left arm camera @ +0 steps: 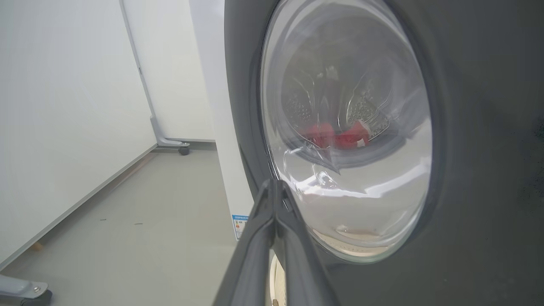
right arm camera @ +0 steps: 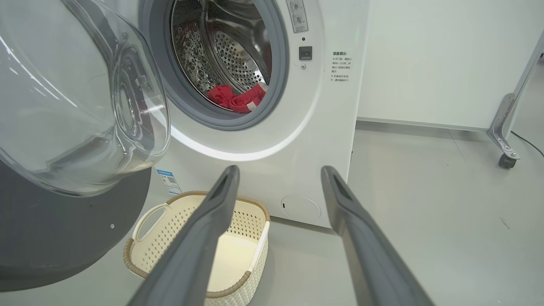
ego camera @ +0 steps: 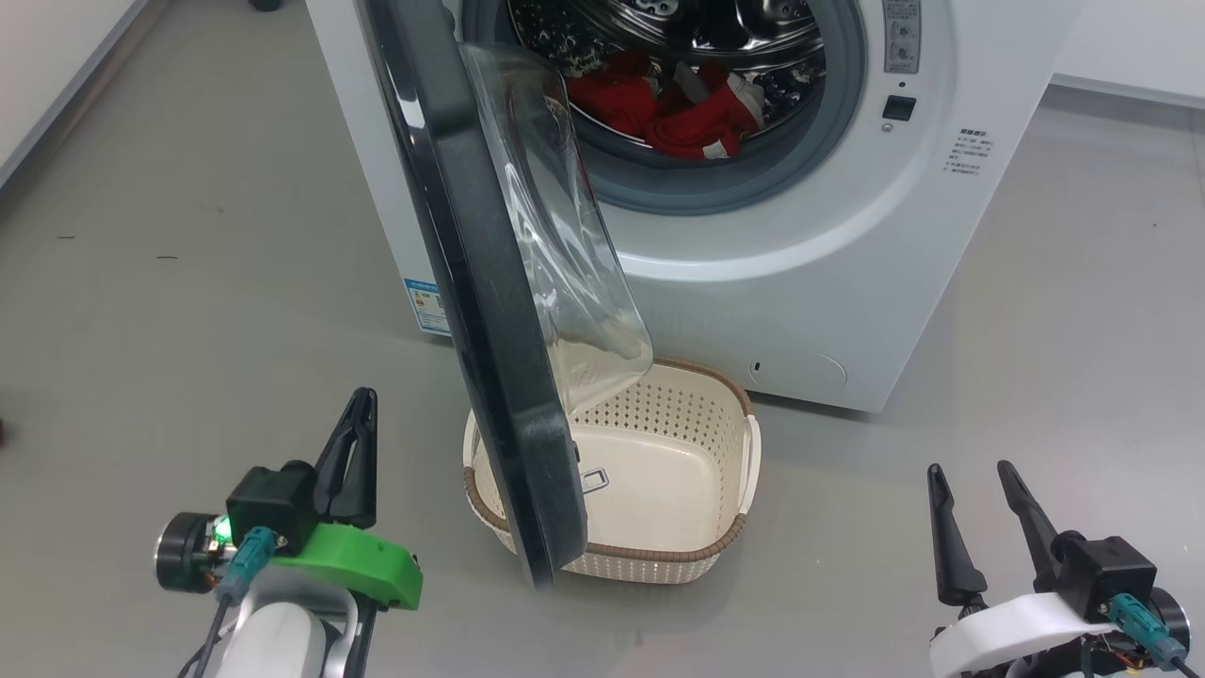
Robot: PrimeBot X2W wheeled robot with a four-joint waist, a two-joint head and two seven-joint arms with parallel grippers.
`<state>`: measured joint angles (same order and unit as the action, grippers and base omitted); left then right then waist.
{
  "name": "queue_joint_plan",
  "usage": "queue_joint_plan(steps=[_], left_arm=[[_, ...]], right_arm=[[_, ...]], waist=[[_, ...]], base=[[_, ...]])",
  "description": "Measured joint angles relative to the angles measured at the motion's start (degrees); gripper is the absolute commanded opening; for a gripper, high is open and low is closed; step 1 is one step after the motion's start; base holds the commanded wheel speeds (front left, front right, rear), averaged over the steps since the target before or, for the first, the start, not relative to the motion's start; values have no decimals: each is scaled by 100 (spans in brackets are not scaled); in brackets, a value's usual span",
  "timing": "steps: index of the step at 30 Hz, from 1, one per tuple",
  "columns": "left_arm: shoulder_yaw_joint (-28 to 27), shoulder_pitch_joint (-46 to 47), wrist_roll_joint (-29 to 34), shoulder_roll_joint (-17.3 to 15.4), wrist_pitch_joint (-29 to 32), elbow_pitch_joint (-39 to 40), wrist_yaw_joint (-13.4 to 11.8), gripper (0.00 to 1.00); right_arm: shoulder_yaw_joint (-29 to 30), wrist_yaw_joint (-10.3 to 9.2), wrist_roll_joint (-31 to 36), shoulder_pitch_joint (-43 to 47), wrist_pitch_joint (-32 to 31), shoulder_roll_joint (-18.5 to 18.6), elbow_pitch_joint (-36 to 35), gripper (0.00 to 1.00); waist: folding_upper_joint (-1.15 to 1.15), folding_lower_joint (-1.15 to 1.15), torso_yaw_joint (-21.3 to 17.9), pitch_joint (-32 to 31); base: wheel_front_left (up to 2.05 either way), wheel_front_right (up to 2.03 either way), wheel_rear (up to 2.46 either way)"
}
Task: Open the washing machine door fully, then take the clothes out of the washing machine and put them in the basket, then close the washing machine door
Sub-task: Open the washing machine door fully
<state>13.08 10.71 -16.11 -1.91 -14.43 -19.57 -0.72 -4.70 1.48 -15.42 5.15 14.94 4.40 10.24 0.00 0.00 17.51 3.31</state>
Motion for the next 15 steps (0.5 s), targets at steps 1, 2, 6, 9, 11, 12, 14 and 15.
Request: queue_joint_plan(steps=[1,2,6,9,11,12,14,15], left_arm=[[-20,4,5,0,0,87,0,0],[-38,7,10,0,0,190,0,0],[-130,51,104,0,-1,687,-7,0],[-179,157,171,-1,-1,1147,-8,0],[-183,231,205,-1,-3,1477,-7,0],[-185,261,234,-1,-2,1649,-7,0],[-178,293,320,-1,-13,1958,-2,0],[-165,305,344,-1,-30,2097,9,0]], right_arm=[[8,8,1,0,0,-4,14,100],[18,23,1,0,0,-10,33,100],[64,51,3,0,-1,-35,119,100],[97,98,44,-1,-1,-44,162,100],[115,99,53,-2,-1,-58,187,100],[124,100,54,-3,-1,-64,197,100],[137,145,82,-7,-1,-68,213,100],[144,147,102,-8,-1,-69,219,100]], waist=[[0,0,5,-1],[0,0,9,-1],[0,0,34,-3],[0,0,58,-5],[0,0,74,-7],[0,0,83,-8],[0,0,98,-9],[0,0,105,-8]], base=[[0,0,0],[0,0,0],[0,0,0],[0,0,0],[0,0,0],[0,0,0],[0,0,0],[0,0,0]])
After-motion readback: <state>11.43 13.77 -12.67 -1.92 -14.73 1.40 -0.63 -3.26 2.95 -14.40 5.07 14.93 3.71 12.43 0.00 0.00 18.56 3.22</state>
